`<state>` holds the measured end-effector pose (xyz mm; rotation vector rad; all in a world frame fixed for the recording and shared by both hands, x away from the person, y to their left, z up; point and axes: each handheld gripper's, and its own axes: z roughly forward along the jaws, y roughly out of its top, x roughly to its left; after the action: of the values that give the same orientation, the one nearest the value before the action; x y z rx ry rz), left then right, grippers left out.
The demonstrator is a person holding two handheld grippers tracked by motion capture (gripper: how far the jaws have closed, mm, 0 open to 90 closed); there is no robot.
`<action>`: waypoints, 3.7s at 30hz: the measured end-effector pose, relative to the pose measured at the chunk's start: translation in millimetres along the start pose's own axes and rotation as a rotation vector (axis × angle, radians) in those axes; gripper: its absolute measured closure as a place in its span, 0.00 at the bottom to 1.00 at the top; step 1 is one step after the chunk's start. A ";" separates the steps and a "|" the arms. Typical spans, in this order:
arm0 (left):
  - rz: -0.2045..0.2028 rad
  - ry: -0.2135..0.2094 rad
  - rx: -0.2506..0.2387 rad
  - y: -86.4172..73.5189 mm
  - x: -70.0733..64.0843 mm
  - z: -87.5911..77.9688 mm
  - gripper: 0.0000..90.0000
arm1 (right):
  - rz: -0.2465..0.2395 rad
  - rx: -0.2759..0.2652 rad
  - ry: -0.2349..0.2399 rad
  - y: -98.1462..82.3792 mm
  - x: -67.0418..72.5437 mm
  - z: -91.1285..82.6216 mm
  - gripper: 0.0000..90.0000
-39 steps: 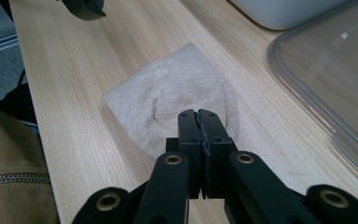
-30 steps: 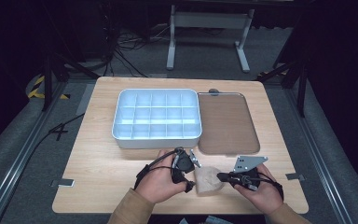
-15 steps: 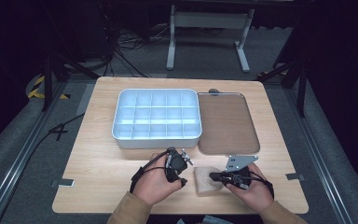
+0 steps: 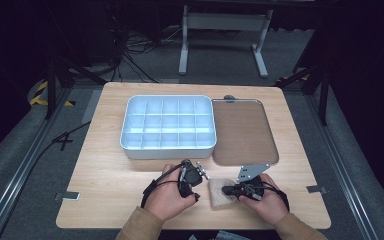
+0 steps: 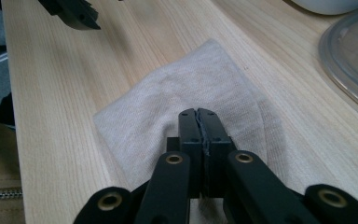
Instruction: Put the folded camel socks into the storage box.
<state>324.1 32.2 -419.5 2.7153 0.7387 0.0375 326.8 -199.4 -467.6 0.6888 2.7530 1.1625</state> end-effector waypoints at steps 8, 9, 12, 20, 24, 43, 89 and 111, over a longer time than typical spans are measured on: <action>0.012 -0.020 -0.035 4.2 -1.5 3.9 0.64 | -0.010 -0.009 -0.013 -1.7 1.9 0.0 1.00; 0.017 -0.015 -0.028 4.9 -1.5 4.9 0.64 | -0.011 -0.010 -0.015 -1.8 2.1 0.0 1.00; 0.000 -0.012 -0.039 5.2 -1.1 8.6 0.61 | -0.009 -0.010 -0.016 -1.9 2.5 -0.1 0.99; -0.006 0.022 -0.036 8.4 -5.7 16.3 0.49 | -0.004 -0.013 -0.018 -2.2 2.8 -0.1 0.99; -0.001 -0.004 -0.048 8.7 -4.8 18.5 0.65 | -0.006 -0.015 -0.021 -2.4 3.2 -0.1 0.99; 0.025 -0.028 -0.048 18.4 -6.0 36.1 0.98 | -0.002 -0.032 -0.029 -5.7 4.4 -1.1 0.99; 0.148 0.003 -0.148 33.3 -20.0 25.2 0.94 | 0.139 0.088 -0.107 -27.1 -21.0 -48.2 0.99; 0.167 0.027 -0.194 42.4 -29.9 23.4 0.89 | 0.092 0.098 -0.066 -20.2 -1.6 -24.1 0.99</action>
<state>321.5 -24.2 -426.3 2.5867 0.4858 0.1760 315.0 -228.4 -464.7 0.8566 2.7645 1.0069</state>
